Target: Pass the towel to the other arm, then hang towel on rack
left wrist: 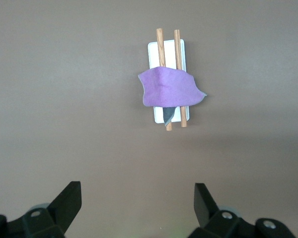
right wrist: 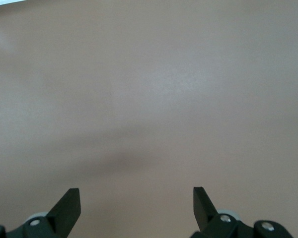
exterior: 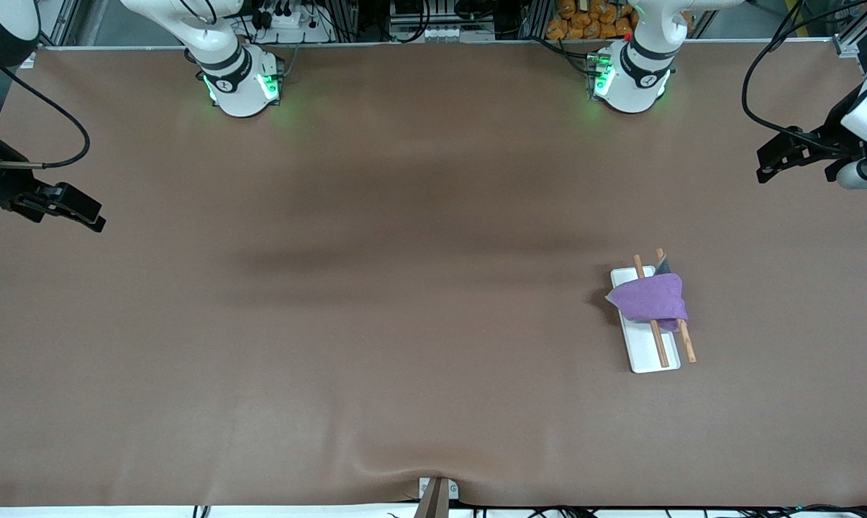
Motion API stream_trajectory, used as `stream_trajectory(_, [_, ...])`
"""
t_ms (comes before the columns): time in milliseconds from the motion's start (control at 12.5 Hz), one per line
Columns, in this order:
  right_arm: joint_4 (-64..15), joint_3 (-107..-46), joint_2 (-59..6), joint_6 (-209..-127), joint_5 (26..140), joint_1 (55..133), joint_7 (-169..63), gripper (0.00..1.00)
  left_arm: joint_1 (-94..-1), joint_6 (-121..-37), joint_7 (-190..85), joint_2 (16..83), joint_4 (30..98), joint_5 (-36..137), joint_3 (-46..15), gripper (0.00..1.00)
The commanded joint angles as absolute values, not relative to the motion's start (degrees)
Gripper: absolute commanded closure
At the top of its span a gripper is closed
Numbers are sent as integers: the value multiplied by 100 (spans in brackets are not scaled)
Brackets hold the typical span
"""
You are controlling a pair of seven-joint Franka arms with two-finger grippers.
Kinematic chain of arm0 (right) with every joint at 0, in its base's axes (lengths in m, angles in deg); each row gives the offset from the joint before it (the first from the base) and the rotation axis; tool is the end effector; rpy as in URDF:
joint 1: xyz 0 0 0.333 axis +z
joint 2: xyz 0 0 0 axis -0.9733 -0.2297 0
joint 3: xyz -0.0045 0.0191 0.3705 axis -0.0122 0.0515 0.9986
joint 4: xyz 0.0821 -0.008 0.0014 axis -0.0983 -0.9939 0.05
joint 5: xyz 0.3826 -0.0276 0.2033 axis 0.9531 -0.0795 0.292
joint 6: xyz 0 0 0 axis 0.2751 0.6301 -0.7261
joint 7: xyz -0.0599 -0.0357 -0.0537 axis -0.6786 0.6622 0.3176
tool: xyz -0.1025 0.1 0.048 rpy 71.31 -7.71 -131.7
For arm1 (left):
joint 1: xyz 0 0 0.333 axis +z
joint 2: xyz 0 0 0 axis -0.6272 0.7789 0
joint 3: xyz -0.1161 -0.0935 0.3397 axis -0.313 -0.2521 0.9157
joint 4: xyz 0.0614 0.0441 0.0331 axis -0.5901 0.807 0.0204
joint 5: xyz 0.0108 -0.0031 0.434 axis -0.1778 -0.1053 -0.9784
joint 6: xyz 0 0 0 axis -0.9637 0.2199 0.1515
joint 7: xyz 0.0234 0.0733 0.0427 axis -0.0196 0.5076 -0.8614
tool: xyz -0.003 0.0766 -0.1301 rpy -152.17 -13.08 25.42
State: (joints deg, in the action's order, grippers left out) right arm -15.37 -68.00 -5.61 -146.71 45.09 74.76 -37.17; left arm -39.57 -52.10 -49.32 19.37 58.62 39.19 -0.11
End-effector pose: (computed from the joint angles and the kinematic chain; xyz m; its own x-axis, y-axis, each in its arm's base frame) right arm 0.6214 0.0083 0.6205 0.9847 -0.1697 0.0404 -0.1703 -0.9853 0.0128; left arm 0.5669 -0.0322 0.6417 0.9999 -0.0104 -0.0009 -0.0104 -0.9990 -0.0439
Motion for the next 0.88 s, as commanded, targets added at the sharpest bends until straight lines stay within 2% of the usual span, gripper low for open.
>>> stream_trajectory(0, [-1532, -6723, -558, -14660, 4411, 7373, -3770, 0, -3946, -5052, -4917, 2009, 5684, 3778, -34, 0])
stream_trajectory(798, [-1532, -6723, -549, -14678, 4411, 7364, -3770, 0, -3832, -4753, -4917, 1930, 5692, 3769, -78, 0])
